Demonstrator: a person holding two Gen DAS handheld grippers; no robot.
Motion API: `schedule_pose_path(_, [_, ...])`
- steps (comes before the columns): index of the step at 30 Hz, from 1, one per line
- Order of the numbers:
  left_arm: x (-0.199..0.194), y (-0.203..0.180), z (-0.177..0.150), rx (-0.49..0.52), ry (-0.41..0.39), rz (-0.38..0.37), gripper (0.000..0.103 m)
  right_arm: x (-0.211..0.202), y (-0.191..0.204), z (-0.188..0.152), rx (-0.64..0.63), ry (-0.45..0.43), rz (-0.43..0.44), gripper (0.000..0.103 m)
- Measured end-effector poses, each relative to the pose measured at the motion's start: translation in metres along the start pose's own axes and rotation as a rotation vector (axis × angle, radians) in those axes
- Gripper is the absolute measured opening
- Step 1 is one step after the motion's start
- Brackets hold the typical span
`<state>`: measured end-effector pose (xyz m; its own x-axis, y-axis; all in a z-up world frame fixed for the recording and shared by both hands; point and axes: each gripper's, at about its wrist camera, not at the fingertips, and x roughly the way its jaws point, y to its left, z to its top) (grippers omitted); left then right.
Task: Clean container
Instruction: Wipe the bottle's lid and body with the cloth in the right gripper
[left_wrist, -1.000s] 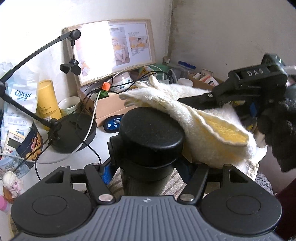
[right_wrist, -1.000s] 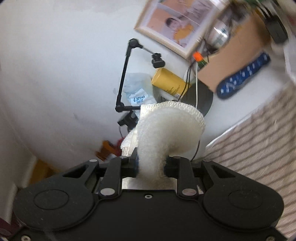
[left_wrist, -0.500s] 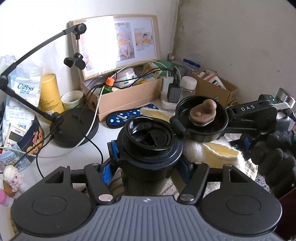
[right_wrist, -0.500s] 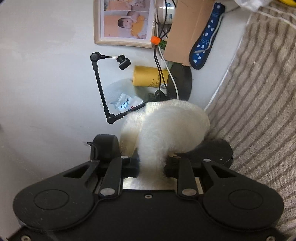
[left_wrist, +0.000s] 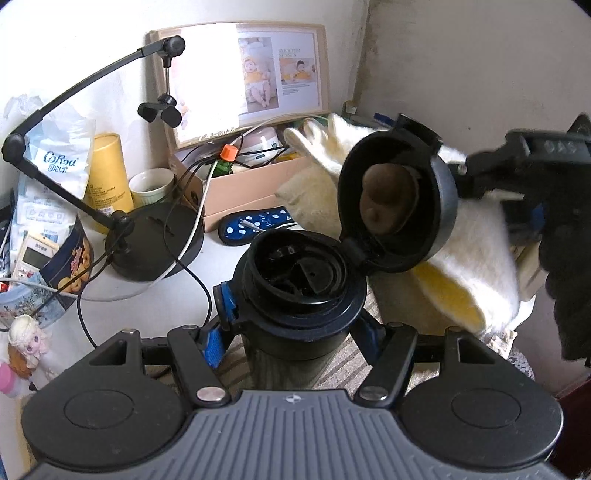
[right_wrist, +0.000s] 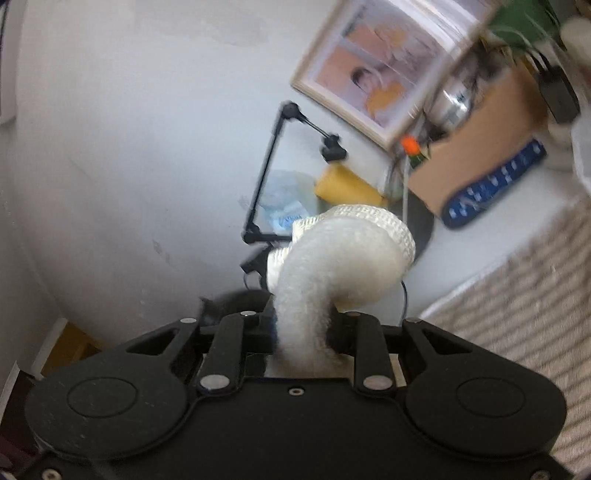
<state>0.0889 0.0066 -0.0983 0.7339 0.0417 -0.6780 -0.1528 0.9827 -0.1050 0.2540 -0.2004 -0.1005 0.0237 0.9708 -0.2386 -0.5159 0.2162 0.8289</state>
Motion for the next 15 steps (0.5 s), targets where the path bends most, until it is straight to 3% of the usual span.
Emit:
schedule_pose_path(5, [0.002,-0.009,0.002,0.040,0.004,-0.001,0.066,-0.002,0.042,0.008,-0.224,0.004,-0.022,0.022])
schedule_pose_path(10, [0.005,-0.025,0.002,0.100,-0.001,0.002,0.066,0.022,0.068,0.004,-0.435,0.115,-0.098,0.022])
schedule_pose_path(15, [0.005,-0.025,0.001,0.098,-0.005,0.000,0.066,0.021,0.073,0.010,-0.461,0.149,-0.104,0.022])
